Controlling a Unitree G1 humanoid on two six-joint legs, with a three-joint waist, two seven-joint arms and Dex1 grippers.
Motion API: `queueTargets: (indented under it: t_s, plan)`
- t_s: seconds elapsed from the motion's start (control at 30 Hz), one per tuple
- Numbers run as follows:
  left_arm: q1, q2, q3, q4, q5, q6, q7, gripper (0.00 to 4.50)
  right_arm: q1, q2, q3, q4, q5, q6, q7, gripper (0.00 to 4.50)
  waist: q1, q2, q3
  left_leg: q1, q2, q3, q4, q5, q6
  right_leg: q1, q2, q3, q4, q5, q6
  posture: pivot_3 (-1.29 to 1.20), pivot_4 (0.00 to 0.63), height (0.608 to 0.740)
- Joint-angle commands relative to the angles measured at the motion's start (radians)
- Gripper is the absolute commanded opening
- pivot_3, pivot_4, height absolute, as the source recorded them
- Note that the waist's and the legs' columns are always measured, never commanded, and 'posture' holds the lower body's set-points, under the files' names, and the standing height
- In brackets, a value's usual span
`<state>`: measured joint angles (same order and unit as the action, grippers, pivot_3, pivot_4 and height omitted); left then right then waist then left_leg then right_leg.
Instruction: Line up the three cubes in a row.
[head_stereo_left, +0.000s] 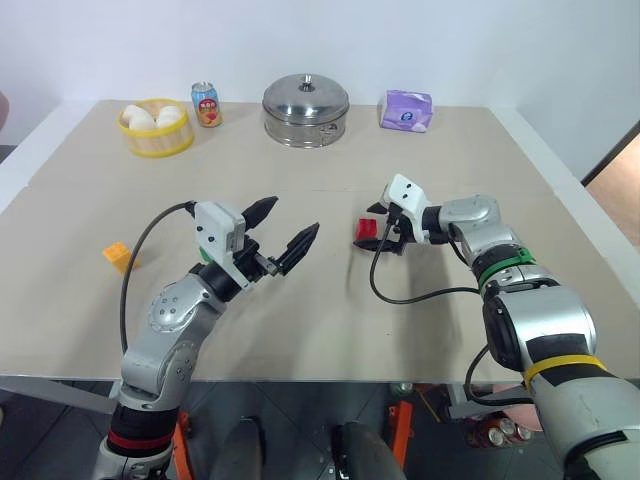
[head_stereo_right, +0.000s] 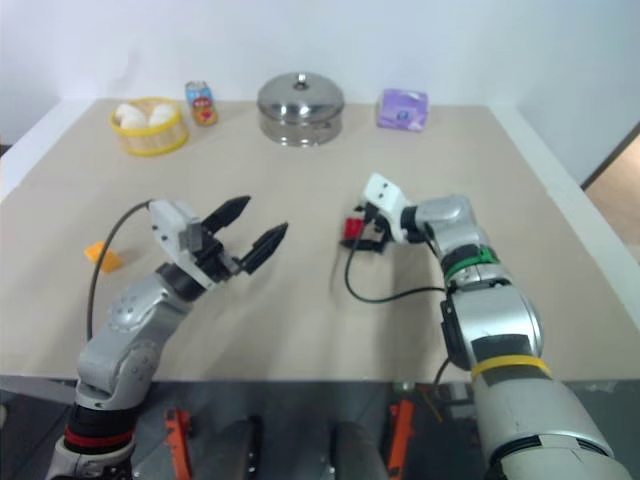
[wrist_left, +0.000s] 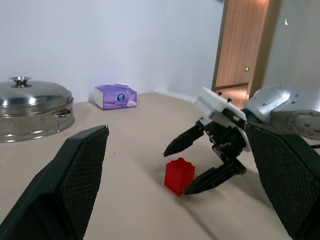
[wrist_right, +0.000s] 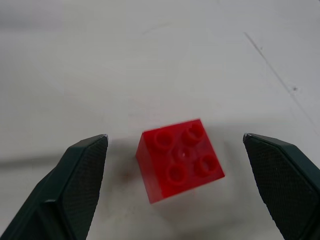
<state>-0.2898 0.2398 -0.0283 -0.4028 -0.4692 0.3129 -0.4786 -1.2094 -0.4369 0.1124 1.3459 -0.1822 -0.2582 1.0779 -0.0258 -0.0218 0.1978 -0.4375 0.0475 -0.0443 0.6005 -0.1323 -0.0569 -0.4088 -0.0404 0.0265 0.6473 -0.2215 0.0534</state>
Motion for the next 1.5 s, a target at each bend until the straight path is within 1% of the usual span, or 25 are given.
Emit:
queueTargets:
  t_s: [0.03,0.1,0.13,0.23,0.27,0.3,0.43,0.53,0.67,0.7,0.73,0.8,0.87,0.9,0.93,1.03,1.13,1.27,1.5]
  plan:
    - [-0.014,-0.006,-0.001,-0.029,0.0,-0.01,0.006,4.5,-0.007,0.007,-0.029,0.001,0.01,0.015,-0.012,3.95,0.0,0.0,0.0,0.0,0.0,0.0,0.0,0.0,0.0,0.0,0.0,0.0,0.0,0.0,0.0,0.0,0.15,0.739]
    - [-0.012,-0.007,-0.001,-0.032,0.001,-0.009,0.008,4.5,-0.006,0.008,-0.03,0.002,0.007,0.017,-0.013,3.39,0.0,0.0,0.0,0.0,0.0,0.0,0.0,0.0,0.0,0.0,0.0,0.0,0.0,0.0,0.0,0.0,0.15,0.739]
    - [-0.011,-0.007,-0.002,-0.033,0.001,-0.009,0.01,4.5,-0.005,0.008,-0.031,0.003,0.006,0.018,-0.013,2.96,0.0,0.0,0.0,0.0,0.0,0.0,0.0,0.0,0.0,0.0,0.0,0.0,0.0,0.0,0.0,0.0,0.15,0.739]
    - [-0.01,-0.009,-0.003,-0.035,0.002,-0.011,0.014,4.5,-0.004,0.008,-0.033,0.002,0.007,0.02,-0.008,1.92,0.0,0.0,0.0,0.0,0.0,0.0,0.0,0.0,0.0,0.0,0.0,0.0,0.0,0.0,0.001,0.0,0.15,0.739]
    - [-0.009,-0.01,-0.003,-0.035,0.002,-0.011,0.016,4.5,-0.004,0.008,-0.033,0.002,0.007,0.02,-0.006,1.75,0.0,0.0,0.0,0.0,0.0,0.0,0.0,0.0,0.0,0.0,0.0,0.0,0.0,0.0,0.001,0.0,0.15,0.739]
    - [-0.009,-0.01,-0.004,-0.035,0.002,-0.012,0.016,4.5,-0.004,0.007,-0.033,0.002,0.008,0.02,-0.003,1.28,0.0,0.0,0.0,0.0,0.0,0.0,0.0,0.0,0.0,0.0,0.0,0.0,0.0,0.0,0.001,0.0,0.15,0.739]
    - [-0.004,-0.007,-0.008,-0.036,0.004,-0.013,0.008,4.5,-0.007,0.003,-0.044,-0.001,0.021,0.023,0.026,1.26,0.0,0.0,0.0,0.0,0.0,0.0,0.0,0.0,0.0,0.0,0.0,0.0,0.0,0.0,0.0,0.0,0.15,0.739]
    - [0.015,0.036,-0.006,-0.045,0.007,-0.017,-0.038,4.5,-0.014,-0.011,-0.066,-0.011,0.044,0.024,0.087,1.26,0.0,0.0,0.0,0.0,0.0,0.0,0.0,0.0,0.0,0.0,0.0,0.0,0.0,0.0,0.001,0.0,0.15,0.739]
    - [0.063,0.172,0.034,-0.078,-0.043,-0.01,-0.179,4.5,-0.029,-0.032,-0.108,-0.076,0.133,0.047,0.36,1.26,-0.004,0.001,0.001,0.0,0.0,0.0,-0.001,0.0,0.0,-0.001,0.001,0.0,0.0,0.0,0.001,0.0,0.15,0.739]
    - [0.075,0.207,0.044,-0.082,-0.053,-0.014,-0.214,4.5,-0.009,-0.039,-0.092,-0.128,0.153,0.057,0.442,1.26,-0.004,0.002,0.001,0.0,0.0,0.0,-0.002,0.0,0.0,-0.001,0.0,0.0,0.0,0.0,0.001,0.0,0.15,0.739]
    - [0.083,0.231,0.05,-0.085,-0.06,-0.016,-0.236,4.5,0.007,-0.045,-0.077,-0.17,0.17,0.066,0.494,1.26,-0.005,0.002,0.001,0.0,0.0,0.0,-0.002,0.0,0.0,-0.001,0.001,0.0,0.0,0.0,0.002,0.0,0.15,0.739]
    - [0.106,0.288,0.06,-0.093,-0.074,-0.023,-0.302,4.5,0.112,-0.1,0.037,-0.415,0.299,0.15,0.537,1.26,-0.003,0.002,0.001,0.0,0.001,0.0,-0.002,0.0,0.0,-0.001,0.001,0.0,0.0,0.0,0.001,0.0,0.15,0.739]
    - [0.129,0.338,0.064,-0.097,-0.087,-0.026,-0.366,4.5,0.231,-0.179,0.118,-0.702,0.443,0.276,0.537,1.26,0.003,0.002,0.001,0.0,0.001,0.0,-0.002,0.0,0.0,0.0,0.0,-0.001,0.001,-0.003,-0.001,0.0,0.15,0.739]
    - [0.14,0.357,0.065,-0.098,-0.092,-0.028,-0.395,4.5,0.276,-0.212,0.135,-0.804,0.485,0.321,0.537,1.26,0.003,0.002,0.001,-0.001,0.001,-0.001,-0.002,0.0,0.0,0.0,0.0,-0.001,0.001,-0.004,-0.002,0.0,0.15,0.739]
    - [0.152,0.38,0.062,-0.098,-0.098,-0.031,-0.432,4.5,0.317,-0.245,0.153,-0.884,0.505,0.342,0.537,1.26,0.004,0.003,0.001,0.0,0.001,0.0,-0.002,-0.001,-0.001,0.0,0.0,0.0,0.001,-0.005,-0.002,0.0,0.15,0.739]
    - [0.166,0.422,0.053,-0.071,-0.09,-0.055,-0.507,4.5,0.392,-0.3,0.176,-1.001,0.523,0.378,0.537,1.26,0.002,0.003,0.001,0.0,0.0,0.001,-0.002,-0.001,-0.001,-0.001,0.0,0.001,0.001,-0.005,-0.002,0.0,0.15,0.739]
    - [0.147,0.443,0.051,-0.029,-0.083,-0.066,-0.56,4.5,0.441,-0.31,0.175,-1.057,0.524,0.402,0.535,1.26,0.0,0.003,0.001,0.001,0.001,0.001,-0.001,-0.001,-0.001,-0.001,0.0,0.001,0.001,-0.005,-0.003,0.0,0.15,0.739]
    - [0.116,0.448,0.049,0.006,-0.085,-0.063,-0.587,4.5,0.472,-0.304,0.175,-1.073,0.512,0.418,0.523,1.26,0.001,0.003,0.001,0.001,0.002,0.001,0.0,-0.001,-0.001,-0.001,0.001,0.001,0.001,-0.004,-0.004,0.0,0.15,0.739]
    - [0.091,0.438,0.038,0.034,-0.071,-0.063,-0.598,4.5,0.514,-0.266,0.172,-1.015,0.475,0.348,0.487,1.26,0.001,0.003,0.001,0.0,0.002,0.003,0.0,-0.001,-0.001,-0.002,0.001,0.001,0.001,-0.004,-0.004,0.0,0.15,0.739]
